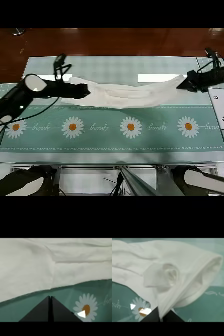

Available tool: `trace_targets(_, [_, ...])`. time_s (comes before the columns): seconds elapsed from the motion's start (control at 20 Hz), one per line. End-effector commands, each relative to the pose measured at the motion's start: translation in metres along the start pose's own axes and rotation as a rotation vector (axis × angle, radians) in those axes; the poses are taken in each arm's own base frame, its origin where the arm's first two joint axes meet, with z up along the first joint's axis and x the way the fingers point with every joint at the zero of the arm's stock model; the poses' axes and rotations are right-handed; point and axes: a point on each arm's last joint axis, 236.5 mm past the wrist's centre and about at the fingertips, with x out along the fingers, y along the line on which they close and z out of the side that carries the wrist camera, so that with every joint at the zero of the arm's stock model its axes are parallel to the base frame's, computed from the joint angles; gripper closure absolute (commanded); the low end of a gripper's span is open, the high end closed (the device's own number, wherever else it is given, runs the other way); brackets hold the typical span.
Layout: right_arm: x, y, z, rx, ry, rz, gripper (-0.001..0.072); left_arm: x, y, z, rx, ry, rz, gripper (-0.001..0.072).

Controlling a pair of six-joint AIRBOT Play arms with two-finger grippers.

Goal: Fold the shirts.

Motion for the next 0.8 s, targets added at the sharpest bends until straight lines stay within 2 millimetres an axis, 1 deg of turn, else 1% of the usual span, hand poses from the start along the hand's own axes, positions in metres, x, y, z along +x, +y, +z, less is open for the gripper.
trace_targets(0.0, [-0.023,0.02,-0.057,-0.016,-0.085,-0.027,0.0686,0.046,-0.047,-0.023,0.079,0.093,-0.051,0.0681])
trace_targets(0.1, [-0.033,0.031,-0.082,-0.003,-0.138,-0.032,0.0686,0.077,-0.082,-0.034,0.143,0.145,-0.087,0.0681])
trace_targets(0.2, [-0.045,0.043,-0.098,-0.016,-0.185,-0.035,0.0685,0.108,-0.114,-0.043,0.179,0.189,-0.119,0.0681])
trace_targets(0.3, [-0.059,0.055,-0.105,-0.031,-0.233,-0.034,0.0685,0.139,-0.142,-0.054,0.194,0.229,-0.144,0.0681])
trace_targets(0.4, [-0.068,0.067,-0.11,-0.05,-0.268,-0.014,0.0685,0.161,-0.164,-0.072,0.201,0.28,-0.164,0.0681])
trace_targets(0.5, [-0.072,0.076,-0.113,-0.058,-0.28,0.009,0.0685,0.179,-0.19,-0.1,0.224,0.342,-0.2,0.0681])
trace_targets(0.6, [-0.072,0.081,-0.111,-0.058,-0.29,0.029,0.0686,0.191,-0.214,-0.132,0.205,0.4,-0.248,0.0681])
trace_targets(0.7, [-0.074,0.083,-0.107,-0.057,-0.308,0.04,0.0685,0.198,-0.232,-0.164,0.173,0.46,-0.288,0.068])
trace_targets(0.75, [-0.074,0.085,-0.105,-0.057,-0.315,0.049,0.0686,0.198,-0.239,-0.176,0.176,0.481,-0.308,0.068])
